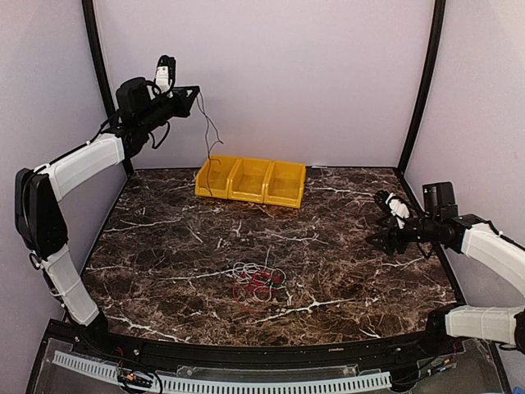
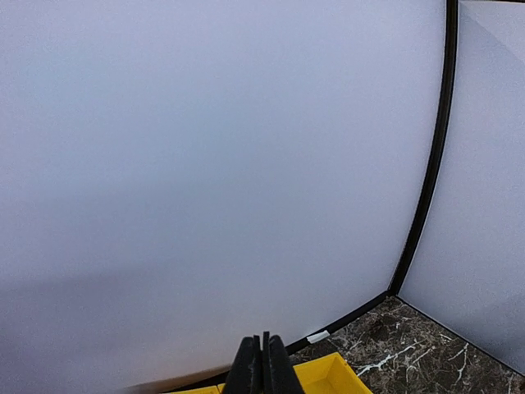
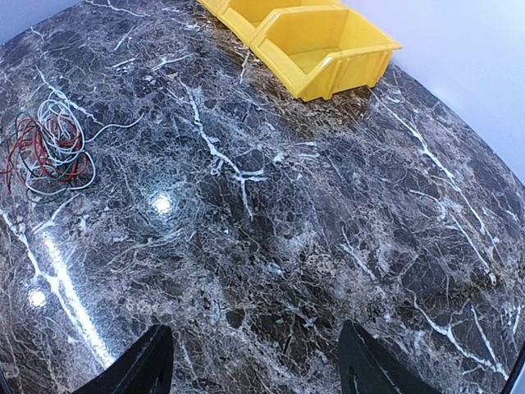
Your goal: Untangle the cables
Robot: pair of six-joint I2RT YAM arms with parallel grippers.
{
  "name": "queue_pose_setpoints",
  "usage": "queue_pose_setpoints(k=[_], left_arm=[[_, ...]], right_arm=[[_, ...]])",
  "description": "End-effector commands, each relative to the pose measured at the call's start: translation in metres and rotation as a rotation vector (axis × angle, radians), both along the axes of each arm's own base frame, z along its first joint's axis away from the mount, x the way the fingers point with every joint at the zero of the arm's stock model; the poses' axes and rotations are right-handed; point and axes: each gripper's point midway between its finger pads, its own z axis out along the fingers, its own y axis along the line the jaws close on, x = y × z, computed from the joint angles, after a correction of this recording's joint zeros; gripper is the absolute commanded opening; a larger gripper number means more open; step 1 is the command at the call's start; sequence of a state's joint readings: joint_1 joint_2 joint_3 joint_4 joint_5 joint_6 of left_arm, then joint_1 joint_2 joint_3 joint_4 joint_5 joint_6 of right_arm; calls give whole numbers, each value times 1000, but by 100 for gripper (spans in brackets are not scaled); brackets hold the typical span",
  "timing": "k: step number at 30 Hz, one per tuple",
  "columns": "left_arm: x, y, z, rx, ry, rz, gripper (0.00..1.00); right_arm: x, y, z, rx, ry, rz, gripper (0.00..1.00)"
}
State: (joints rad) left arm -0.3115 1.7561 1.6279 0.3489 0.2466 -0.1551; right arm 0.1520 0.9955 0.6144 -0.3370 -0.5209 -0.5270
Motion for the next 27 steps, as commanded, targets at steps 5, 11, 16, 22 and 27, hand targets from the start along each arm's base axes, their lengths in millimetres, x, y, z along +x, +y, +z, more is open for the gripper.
queue_pose_setpoints(k=[5,11,16,22,27], left_arm=[[-4,2,-7,-9,12,7,0],[19,-5,-34,22,90,7,0],[42,-9,-49,51,109,27,0],[76,-14,-73,99,135,60,0],[94,-12,-69,121,98,101,0]], right_arm=[[2,-1,3,-1,-33,2,71],[1,-1,5,-2,-46,1,71],[1,-2,4,-3,-41,0,71],[2,-2,0,-9,-33,-3,71],[3,-3,-2,-15,-25,-7,71]])
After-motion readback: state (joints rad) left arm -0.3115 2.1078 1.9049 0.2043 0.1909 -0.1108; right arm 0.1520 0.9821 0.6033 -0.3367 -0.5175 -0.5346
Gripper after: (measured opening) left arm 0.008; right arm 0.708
